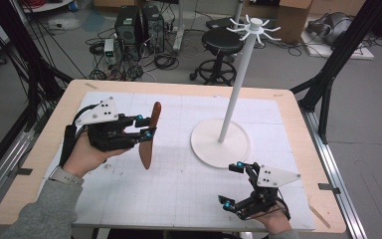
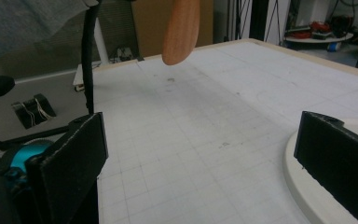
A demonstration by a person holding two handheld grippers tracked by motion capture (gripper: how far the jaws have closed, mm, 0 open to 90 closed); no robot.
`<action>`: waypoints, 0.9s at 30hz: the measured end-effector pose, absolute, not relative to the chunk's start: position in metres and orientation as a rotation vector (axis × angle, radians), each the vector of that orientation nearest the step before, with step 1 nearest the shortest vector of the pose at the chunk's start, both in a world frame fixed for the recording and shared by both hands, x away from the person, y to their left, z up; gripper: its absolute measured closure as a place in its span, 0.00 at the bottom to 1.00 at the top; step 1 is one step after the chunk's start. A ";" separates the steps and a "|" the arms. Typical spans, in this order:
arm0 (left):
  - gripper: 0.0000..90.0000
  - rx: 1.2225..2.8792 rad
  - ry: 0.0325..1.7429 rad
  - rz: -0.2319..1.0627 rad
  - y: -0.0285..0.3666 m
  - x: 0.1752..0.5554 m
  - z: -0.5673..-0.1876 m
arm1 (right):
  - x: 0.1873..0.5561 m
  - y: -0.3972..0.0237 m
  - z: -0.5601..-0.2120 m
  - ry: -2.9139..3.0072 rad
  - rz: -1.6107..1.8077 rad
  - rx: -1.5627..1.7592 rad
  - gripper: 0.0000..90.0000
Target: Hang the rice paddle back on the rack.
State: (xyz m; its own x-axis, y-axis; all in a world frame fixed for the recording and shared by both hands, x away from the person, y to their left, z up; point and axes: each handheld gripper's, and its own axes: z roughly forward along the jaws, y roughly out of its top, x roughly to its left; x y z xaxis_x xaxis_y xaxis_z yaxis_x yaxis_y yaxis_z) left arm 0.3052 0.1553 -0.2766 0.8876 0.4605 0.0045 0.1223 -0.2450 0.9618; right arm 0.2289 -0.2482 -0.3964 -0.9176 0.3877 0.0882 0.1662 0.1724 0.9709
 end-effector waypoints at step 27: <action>0.72 1.788 0.395 0.261 0.126 0.340 -0.232 | 0.227 -0.262 -0.398 2.163 1.926 0.557 0.02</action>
